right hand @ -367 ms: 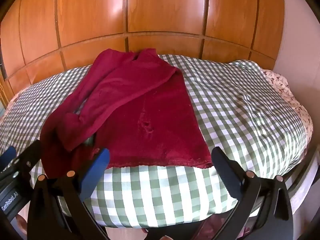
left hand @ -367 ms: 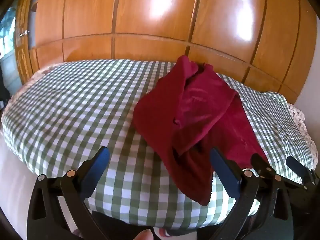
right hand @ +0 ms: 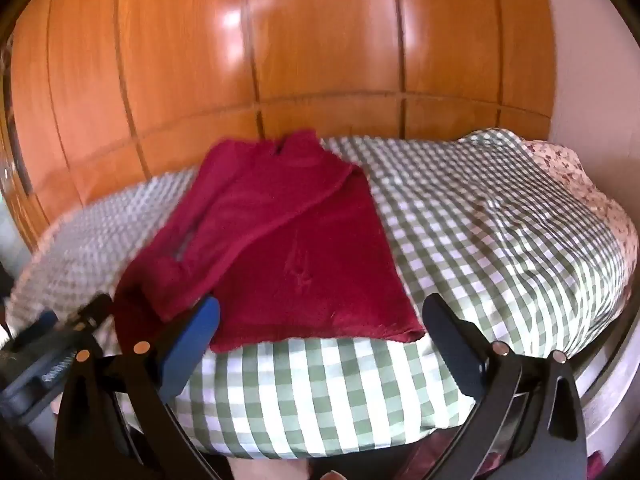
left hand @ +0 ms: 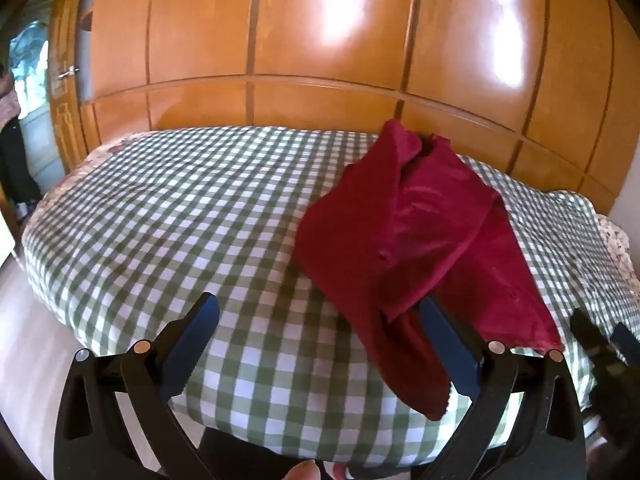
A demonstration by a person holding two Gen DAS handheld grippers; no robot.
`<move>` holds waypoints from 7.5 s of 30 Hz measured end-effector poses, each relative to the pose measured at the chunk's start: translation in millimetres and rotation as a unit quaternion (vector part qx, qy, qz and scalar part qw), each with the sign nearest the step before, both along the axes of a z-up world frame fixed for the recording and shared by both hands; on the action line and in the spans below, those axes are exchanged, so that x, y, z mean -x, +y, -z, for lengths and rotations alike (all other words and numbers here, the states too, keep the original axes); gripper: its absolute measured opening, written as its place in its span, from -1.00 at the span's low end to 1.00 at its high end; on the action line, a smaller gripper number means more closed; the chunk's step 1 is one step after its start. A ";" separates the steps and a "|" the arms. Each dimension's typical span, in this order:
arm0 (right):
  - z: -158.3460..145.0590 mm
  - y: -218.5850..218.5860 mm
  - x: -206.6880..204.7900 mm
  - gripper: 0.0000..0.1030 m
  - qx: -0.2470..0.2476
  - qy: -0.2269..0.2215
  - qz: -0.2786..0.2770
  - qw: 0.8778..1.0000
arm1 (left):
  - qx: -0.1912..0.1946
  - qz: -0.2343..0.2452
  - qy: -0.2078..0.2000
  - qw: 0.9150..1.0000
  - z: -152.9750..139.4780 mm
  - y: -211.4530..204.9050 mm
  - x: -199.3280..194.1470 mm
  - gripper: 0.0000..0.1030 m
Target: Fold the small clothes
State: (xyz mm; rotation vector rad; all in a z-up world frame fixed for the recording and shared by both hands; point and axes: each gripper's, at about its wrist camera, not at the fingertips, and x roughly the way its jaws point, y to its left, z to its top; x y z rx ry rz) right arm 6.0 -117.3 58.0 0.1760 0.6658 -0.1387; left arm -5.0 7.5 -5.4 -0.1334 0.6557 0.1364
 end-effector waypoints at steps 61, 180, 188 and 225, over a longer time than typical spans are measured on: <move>33.6 1.1 -34.2 0.96 -0.055 0.061 -0.059 0.995 | 0.009 0.005 0.072 0.997 37.3 22.9 -24.7 0.93; 46.6 -169.8 -50.7 -0.86 -0.118 0.222 -0.135 0.958 | 0.210 0.187 0.185 0.942 39.7 114.9 -30.7 -0.90; 60.4 -180.6 -47.4 -0.25 -0.090 0.260 -0.109 0.955 | 0.265 0.114 0.177 0.941 49.8 150.4 -45.2 -0.01; 80.3 -11.7 -130.1 0.44 -0.095 0.209 -0.249 0.941 | 0.005 -0.295 0.119 0.948 8.5 409.2 -200.9 -0.99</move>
